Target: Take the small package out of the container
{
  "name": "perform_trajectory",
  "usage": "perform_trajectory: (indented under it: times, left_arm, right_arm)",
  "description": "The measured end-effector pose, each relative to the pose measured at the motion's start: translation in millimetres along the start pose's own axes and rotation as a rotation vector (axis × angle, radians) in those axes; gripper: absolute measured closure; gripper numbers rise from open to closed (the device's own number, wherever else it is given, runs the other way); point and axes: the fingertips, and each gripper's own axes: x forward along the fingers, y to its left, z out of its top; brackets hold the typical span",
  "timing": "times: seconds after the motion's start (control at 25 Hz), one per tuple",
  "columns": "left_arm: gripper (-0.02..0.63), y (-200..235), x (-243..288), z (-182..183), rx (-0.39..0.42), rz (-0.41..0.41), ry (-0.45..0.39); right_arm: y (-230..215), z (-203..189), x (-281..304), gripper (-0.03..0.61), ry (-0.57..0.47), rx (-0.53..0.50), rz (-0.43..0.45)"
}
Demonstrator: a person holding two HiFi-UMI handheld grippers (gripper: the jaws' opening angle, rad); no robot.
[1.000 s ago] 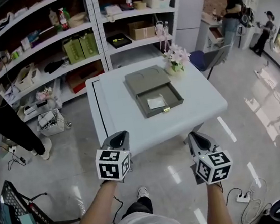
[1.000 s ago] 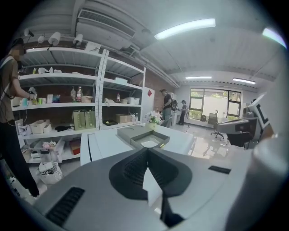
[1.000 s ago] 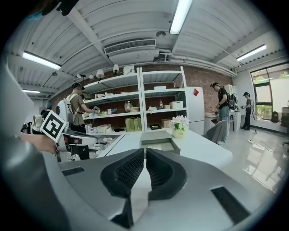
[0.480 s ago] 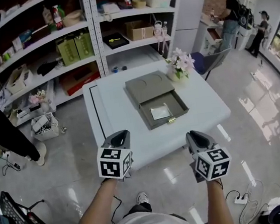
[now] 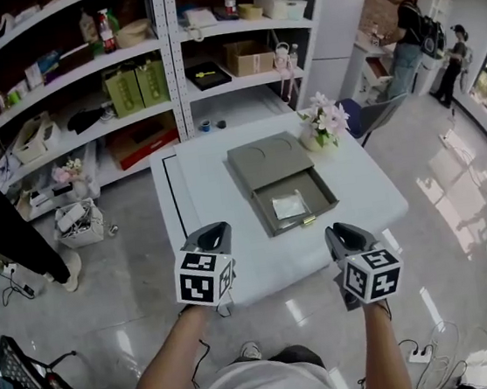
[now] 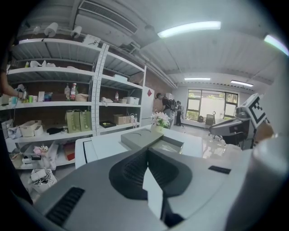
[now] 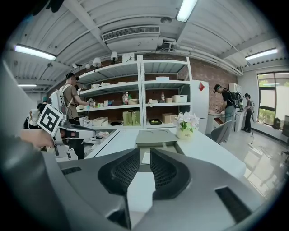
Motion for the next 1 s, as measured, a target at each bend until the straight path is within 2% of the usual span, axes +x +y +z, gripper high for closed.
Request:
perform_trajectory:
  times: [0.32,0.56,1.0]
  left_arm:
    - [0.611,12.0,10.6,7.2,0.005,0.011,-0.011]
    - [0.611,17.9,26.4,3.0,0.012,0.033,0.011]
    - [0.611,31.8,69.3,6.9,-0.018,0.098,0.048]
  right_arm:
    - [-8.1,6.3,31.1,0.48,0.047,-0.043,0.05]
    - [-19.8,0.2,63.3,0.454,0.119,-0.102,0.108]
    - [-36.0,-7.6,129.5,0.411,0.242,-0.201,0.27]
